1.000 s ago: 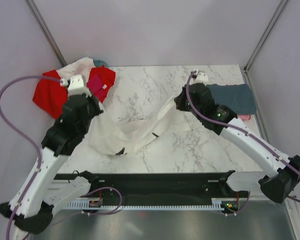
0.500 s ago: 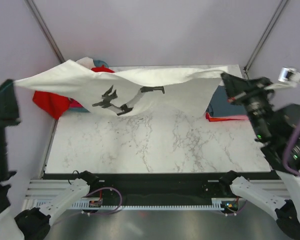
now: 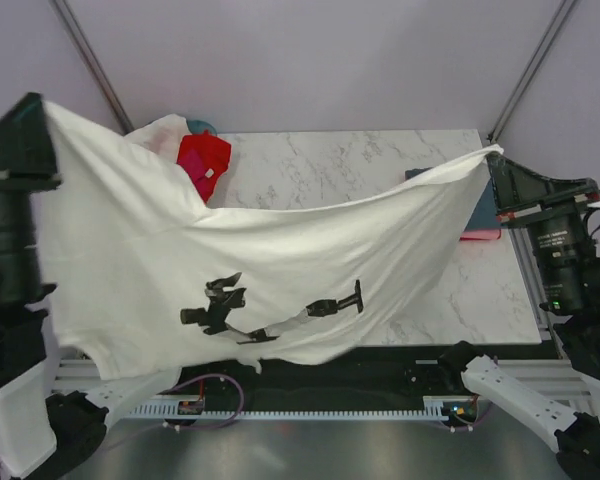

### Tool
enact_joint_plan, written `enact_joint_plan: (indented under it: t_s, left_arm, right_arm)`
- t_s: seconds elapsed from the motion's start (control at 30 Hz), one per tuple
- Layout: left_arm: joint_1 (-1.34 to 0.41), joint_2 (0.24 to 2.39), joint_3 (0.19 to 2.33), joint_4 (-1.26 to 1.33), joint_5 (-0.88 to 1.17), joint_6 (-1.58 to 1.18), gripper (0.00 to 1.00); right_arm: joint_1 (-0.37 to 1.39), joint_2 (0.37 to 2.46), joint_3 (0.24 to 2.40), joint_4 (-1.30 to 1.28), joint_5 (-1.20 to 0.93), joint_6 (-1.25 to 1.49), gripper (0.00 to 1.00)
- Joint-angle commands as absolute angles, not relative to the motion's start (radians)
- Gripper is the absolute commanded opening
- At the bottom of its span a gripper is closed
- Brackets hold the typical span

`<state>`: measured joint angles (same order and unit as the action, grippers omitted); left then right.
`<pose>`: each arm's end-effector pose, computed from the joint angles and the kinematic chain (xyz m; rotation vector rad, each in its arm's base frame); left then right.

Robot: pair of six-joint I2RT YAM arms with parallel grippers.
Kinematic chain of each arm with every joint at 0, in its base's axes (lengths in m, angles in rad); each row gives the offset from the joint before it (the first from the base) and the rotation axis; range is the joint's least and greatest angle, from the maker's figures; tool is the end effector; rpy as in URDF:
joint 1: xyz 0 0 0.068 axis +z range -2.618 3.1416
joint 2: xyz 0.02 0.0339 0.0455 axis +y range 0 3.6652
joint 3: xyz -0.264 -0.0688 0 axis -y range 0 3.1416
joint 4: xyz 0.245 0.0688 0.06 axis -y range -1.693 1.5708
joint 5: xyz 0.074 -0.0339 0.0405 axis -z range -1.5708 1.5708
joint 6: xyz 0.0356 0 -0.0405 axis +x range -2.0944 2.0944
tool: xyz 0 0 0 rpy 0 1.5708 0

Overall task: Fold and stack the t-shirts
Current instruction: Flatten the tshirt out

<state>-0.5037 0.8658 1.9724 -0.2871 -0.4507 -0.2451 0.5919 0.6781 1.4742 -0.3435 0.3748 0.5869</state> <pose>-0.0124 0.0245 0.6380 -0.3342 0.7966 -0.5332 0.0398 0.0111 0.5430 0.3426 1.1409 0.8331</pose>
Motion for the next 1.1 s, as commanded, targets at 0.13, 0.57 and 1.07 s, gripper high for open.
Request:
enact_joint_plan:
  t_s: [0.13,0.57,1.07]
  left_arm:
    - [-0.505,0.997,1.738,-0.221,-0.517,-0.261,0.02]
    - [-0.425,1.736,2.358,-0.38,-0.424,-0.285,0.02]
    - [-0.301,1.721,2.334,0.052,-0.068,-0.189,0.02]
  right_arm:
    - [0.591,0.77,1.378,-0.376,0.495,0.566,0.0]
    - [0.29,1.448,1.635,-0.196,0.154,0.751,0.0]
    - [0.04,1.67,1.895,-0.008,-0.202,0.888,0.0]
